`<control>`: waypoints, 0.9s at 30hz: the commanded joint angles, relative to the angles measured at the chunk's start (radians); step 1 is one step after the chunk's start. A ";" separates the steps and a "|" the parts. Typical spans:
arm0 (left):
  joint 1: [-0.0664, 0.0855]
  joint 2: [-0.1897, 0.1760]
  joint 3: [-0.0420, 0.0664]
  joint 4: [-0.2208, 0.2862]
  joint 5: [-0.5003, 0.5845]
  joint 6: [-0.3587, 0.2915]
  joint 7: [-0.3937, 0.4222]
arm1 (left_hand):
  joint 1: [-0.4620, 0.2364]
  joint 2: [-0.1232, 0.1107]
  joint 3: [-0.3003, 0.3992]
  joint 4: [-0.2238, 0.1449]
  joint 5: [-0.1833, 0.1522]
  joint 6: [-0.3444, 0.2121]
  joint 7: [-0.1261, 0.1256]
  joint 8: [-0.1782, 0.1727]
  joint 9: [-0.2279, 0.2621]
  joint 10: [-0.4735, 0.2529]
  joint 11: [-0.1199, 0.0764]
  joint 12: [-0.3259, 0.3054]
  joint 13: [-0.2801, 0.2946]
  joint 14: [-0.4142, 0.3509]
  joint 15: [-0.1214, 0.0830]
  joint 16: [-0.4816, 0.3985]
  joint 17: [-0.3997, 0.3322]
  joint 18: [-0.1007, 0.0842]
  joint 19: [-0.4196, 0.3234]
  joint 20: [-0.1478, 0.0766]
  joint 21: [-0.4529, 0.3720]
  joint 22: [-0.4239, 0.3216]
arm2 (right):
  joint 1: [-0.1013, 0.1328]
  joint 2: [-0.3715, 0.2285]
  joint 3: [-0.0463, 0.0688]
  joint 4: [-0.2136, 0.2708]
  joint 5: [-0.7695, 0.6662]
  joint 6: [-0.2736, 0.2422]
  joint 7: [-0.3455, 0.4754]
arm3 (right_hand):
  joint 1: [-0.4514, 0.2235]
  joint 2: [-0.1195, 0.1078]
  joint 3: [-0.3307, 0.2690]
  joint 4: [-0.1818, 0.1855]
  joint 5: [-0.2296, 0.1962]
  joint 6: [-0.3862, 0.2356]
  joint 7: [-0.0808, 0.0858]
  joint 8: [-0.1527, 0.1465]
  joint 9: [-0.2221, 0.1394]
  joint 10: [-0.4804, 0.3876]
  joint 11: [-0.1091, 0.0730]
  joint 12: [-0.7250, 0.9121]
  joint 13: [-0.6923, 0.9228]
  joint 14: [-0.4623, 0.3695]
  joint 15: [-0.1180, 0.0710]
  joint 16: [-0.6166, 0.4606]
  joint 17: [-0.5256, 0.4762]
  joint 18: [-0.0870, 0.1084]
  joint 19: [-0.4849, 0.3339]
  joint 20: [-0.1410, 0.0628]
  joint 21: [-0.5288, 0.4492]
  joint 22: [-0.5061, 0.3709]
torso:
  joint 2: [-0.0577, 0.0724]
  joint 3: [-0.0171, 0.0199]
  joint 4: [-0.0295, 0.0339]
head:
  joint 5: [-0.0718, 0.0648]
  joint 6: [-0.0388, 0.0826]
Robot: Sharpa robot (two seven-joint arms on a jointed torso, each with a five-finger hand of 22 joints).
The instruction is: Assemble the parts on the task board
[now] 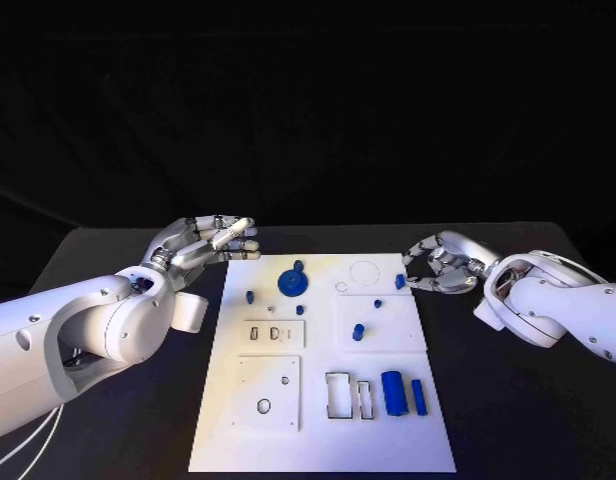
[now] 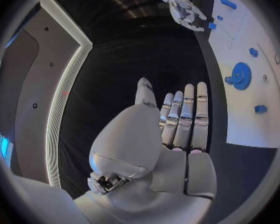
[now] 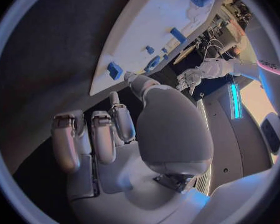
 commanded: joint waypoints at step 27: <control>0.000 -0.003 0.001 0.001 0.002 0.018 0.005 | 0.003 0.009 -0.009 -0.002 -0.005 0.002 0.030 0.005 0.002 0.008 0.003 0.003 0.001 -0.004 0.000 -0.005 0.003 0.009 -0.001 0.004 -0.001 -0.002 | -0.027 0.055 0.000 -0.061 0.003 0.030 0.002 | 0.005 0.013 0.031 -0.011 0.013 0.042 0.010 0.007 -0.004 0.012 0.005 0.014 0.059 0.104 0.003 0.006 0.263 -0.010 0.095 0.004 0.005 0.253 | 0.000 0.0008 0.0003 | 0.011 -0.014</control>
